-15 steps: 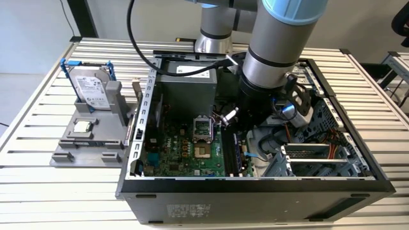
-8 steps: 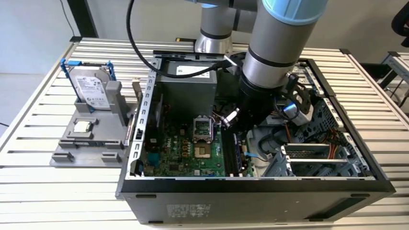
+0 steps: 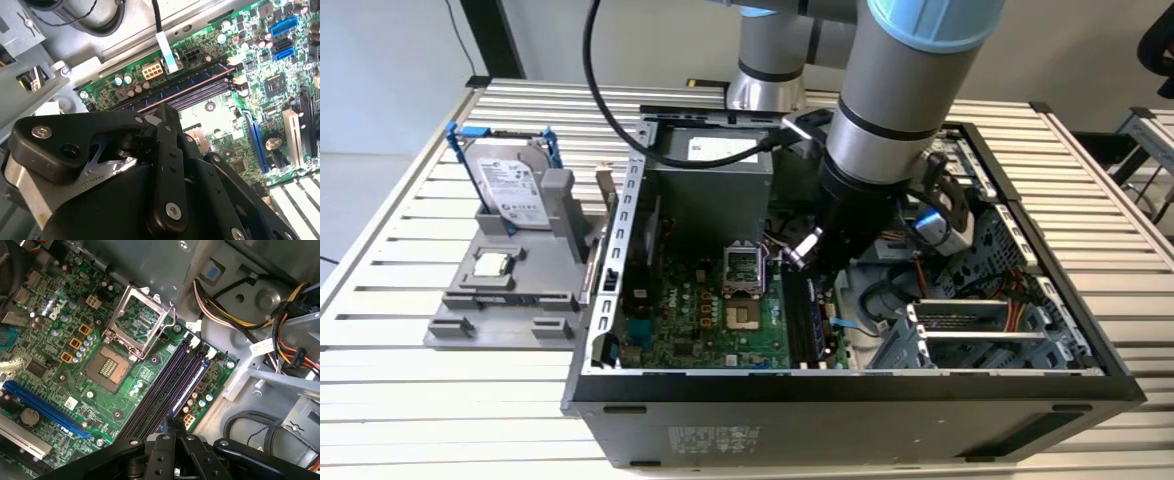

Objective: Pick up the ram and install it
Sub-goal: 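Press down the ram until it locks into place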

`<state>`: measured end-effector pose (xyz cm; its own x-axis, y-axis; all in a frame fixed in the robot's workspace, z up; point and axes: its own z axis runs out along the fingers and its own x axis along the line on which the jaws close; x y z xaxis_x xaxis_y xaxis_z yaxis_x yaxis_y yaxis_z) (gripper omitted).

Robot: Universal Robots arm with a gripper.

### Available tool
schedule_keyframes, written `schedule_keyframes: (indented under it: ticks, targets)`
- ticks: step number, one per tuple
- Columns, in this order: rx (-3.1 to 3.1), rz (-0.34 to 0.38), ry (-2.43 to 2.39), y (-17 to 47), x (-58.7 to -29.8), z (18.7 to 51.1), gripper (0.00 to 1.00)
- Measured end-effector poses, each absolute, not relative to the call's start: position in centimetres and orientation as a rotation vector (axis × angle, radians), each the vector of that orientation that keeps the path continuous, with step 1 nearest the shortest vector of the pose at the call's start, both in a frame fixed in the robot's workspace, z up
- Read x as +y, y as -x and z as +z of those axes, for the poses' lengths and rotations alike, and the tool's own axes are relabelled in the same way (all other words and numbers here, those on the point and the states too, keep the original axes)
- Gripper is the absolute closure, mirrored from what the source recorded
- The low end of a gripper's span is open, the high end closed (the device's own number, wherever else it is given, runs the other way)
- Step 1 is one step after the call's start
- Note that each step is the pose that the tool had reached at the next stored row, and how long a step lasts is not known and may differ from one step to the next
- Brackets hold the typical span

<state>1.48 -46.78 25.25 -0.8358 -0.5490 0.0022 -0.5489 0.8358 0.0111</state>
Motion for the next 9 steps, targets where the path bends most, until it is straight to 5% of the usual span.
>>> schedule_keyframes:
  ticks: [9]
  targets:
    - [-2.975, -0.017, -1.002, -1.49, -46.71, 25.24, 1.0]
